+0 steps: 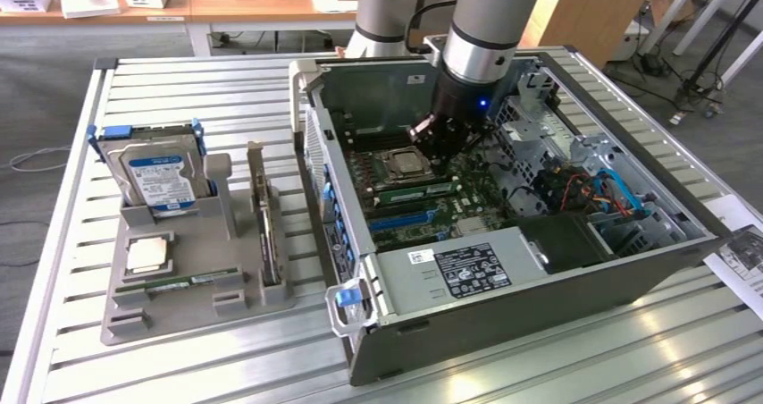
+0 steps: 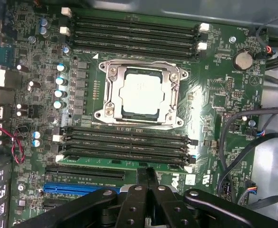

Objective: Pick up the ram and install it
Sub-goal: 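Press down the ram until it locks into place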

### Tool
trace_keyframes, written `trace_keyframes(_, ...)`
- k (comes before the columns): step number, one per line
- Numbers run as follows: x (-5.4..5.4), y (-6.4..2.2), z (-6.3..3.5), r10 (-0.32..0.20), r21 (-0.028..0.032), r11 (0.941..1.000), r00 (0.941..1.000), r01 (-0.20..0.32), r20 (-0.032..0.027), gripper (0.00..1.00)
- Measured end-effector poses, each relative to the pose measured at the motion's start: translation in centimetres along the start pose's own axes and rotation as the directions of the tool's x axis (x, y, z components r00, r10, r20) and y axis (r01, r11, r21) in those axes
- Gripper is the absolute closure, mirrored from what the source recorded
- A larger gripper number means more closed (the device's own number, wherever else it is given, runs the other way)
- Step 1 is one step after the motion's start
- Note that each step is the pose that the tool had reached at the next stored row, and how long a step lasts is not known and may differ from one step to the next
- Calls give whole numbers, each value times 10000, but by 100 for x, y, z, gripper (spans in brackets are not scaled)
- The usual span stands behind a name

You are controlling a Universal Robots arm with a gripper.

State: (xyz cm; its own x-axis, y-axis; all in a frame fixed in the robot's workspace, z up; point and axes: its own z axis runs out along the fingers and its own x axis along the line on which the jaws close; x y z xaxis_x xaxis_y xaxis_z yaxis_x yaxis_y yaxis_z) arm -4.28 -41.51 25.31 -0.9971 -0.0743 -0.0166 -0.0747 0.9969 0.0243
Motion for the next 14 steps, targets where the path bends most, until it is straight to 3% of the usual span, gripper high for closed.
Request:
trace_keyframes(4, -1, 1, -56, 14, -3, 10000, 10000, -14, -44, 89)
trace_keyframes(14, -3, 2, -87, 56, -8, 10000, 9999, -56, -141, 89)
